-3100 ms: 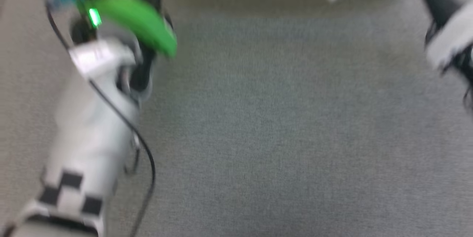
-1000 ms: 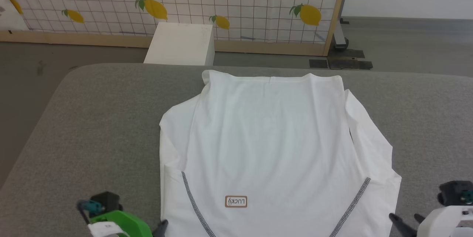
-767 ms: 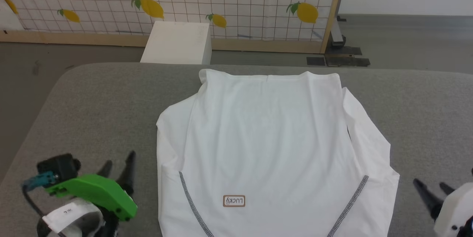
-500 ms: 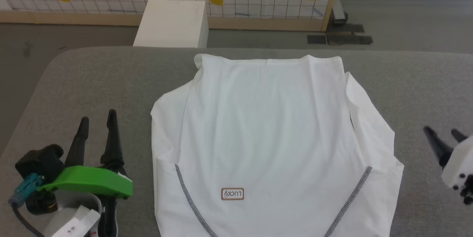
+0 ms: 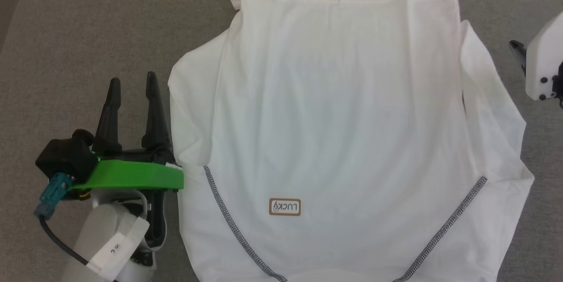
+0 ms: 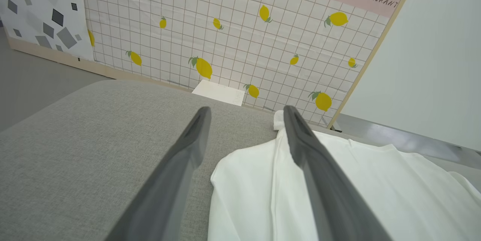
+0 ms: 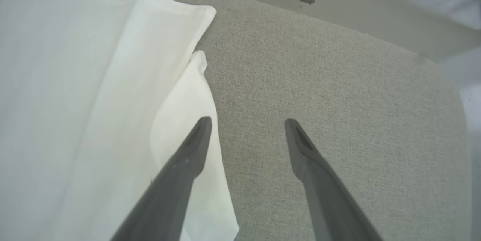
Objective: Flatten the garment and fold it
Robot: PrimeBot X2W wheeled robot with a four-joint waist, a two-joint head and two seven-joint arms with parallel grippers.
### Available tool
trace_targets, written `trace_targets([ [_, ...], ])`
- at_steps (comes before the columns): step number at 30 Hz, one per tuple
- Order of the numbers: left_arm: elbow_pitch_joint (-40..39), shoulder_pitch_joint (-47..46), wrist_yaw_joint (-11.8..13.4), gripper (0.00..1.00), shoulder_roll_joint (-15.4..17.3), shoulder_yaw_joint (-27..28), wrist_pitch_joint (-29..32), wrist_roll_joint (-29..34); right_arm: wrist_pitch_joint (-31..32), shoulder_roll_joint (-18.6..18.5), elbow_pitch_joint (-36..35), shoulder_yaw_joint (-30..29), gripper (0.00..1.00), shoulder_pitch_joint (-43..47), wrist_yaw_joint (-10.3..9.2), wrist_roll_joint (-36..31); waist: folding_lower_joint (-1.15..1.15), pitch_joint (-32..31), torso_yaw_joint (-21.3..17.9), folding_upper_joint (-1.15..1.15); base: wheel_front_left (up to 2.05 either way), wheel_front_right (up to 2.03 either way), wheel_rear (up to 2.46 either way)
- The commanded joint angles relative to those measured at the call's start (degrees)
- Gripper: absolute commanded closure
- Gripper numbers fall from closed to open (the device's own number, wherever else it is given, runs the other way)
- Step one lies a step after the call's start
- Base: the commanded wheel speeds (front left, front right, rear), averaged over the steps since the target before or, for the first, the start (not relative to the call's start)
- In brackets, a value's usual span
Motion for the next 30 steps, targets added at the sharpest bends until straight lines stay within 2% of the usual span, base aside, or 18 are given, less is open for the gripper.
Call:
trace_targets([
  [1, -0.04, -1.11, -0.54, 0.00, -0.64, 0.42, -0.26, 0.64, 0.40, -0.18, 1.08, 0.86, 0.00, -1.16, -0.09, -0.54, -0.01, 4.75, 3.25, 0.54, 0.00, 0.00, 0.00],
  [12, 1.74, -1.68, -4.29, 0.00, -5.01, 2.92, -0.26, 4.33, 3.83, -2.31, 8.44, 10.78, 0.00, -2.88, -0.09, -0.18, -0.01, 6.34, 3.69, 0.54, 0.00, 0.00, 0.00],
  [13, 1.94, -1.67, -4.59, 0.00, -5.26, 3.13, -0.27, 4.59, 4.42, -2.56, 8.85, 11.08, 0.37, -2.89, -0.09, 0.07, -0.01, 6.25, 3.55, 0.54, 0.00, 0.00, 0.00],
  [14, 2.20, -1.67, -4.85, 0.00, -5.49, 3.30, -0.27, 4.83, 4.56, -2.69, 9.11, 11.02, 1.00, -2.99, -0.09, 0.39, -0.01, 6.13, 3.43, 0.54, 0.00, 0.00, 0.00],
  [19, 3.33, -1.74, -6.10, 0.00, -6.08, 4.18, -0.27, 5.62, 4.61, -2.71, 10.14, 8.25, 1.00, -3.18, -0.09, 1.10, -0.01, 4.63, 2.55, 0.54, 0.00, 0.00, 0.00],
  [26, 4.72, -0.39, -7.28, 0.00, -6.76, 5.22, -0.27, 6.21, -2.26, -0.96, 9.00, -1.74, 1.00, -1.91, -0.09, -0.01, -0.01, -0.37, 1.37, 0.54, 0.00, 0.00, 0.00],
  [30, 5.25, 1.28, -7.74, 0.00, -6.85, 6.11, -0.27, 6.37, -5.42, -0.02, 6.01, -4.72, 1.00, 0.82, -0.09, 0.42, -0.01, -4.64, 0.70, 0.54, 0.00, 0.00, 0.00],
])
